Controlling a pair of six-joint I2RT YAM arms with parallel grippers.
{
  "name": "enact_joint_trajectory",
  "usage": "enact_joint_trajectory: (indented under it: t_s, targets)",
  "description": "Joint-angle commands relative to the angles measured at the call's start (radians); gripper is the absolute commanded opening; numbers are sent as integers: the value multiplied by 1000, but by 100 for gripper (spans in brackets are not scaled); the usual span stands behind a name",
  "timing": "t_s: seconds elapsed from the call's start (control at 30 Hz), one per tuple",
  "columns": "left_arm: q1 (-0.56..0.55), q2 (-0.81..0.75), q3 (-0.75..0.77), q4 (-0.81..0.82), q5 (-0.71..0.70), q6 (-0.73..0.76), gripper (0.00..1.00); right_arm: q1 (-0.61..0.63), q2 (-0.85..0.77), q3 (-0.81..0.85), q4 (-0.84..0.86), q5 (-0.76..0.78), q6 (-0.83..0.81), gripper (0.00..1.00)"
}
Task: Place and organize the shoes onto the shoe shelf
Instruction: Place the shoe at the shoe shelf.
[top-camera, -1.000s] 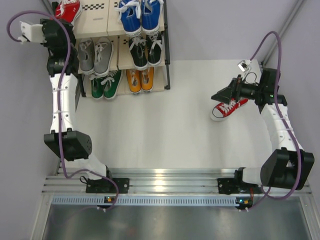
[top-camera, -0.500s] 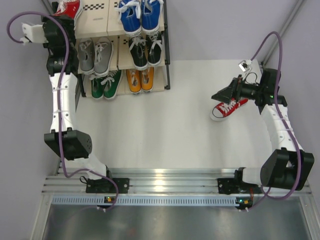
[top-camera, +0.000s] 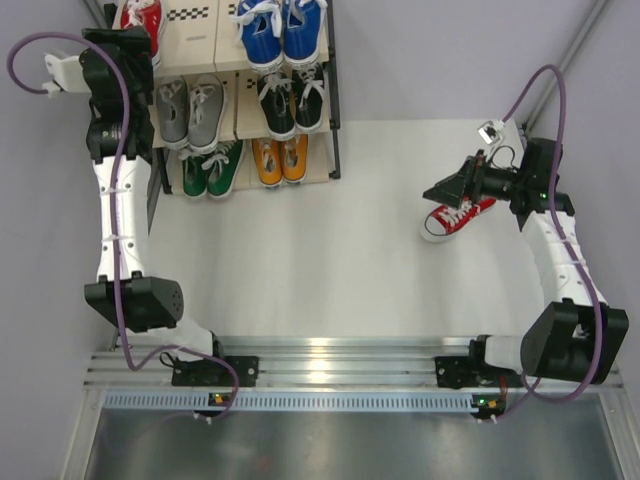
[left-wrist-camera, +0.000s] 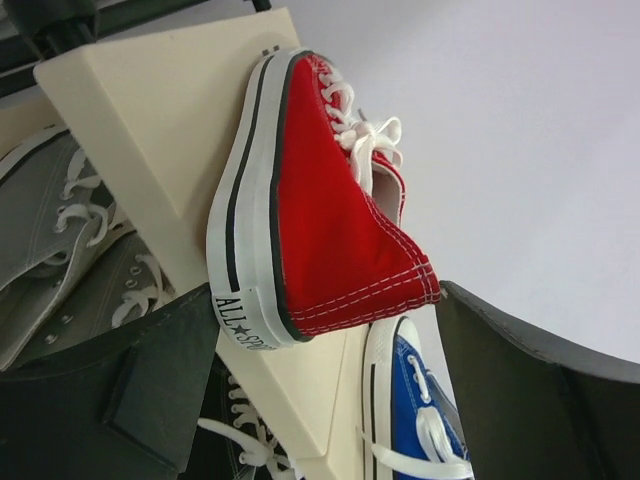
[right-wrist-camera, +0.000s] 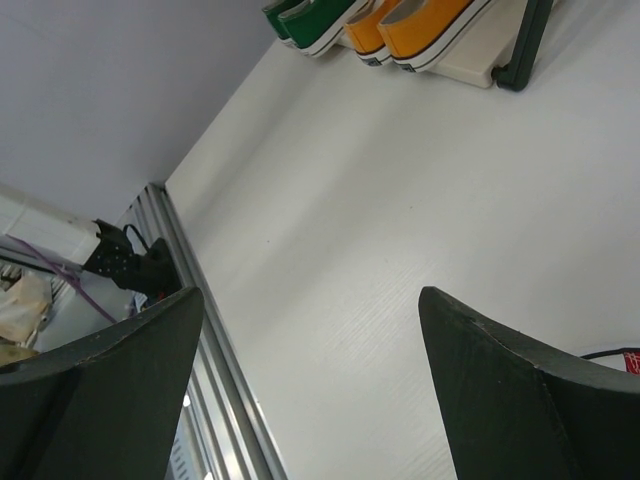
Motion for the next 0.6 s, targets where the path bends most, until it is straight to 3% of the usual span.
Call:
enact_joint_trajectory:
  t_s: [0.0,0.57]
  targets:
    - [2,-79,-25,11,43,-35,92,-17,-37,-4,63,-20,7,89]
    - [2,-203,-127,8,58,63,97,-18,-57,12,-32,-21,-79,89]
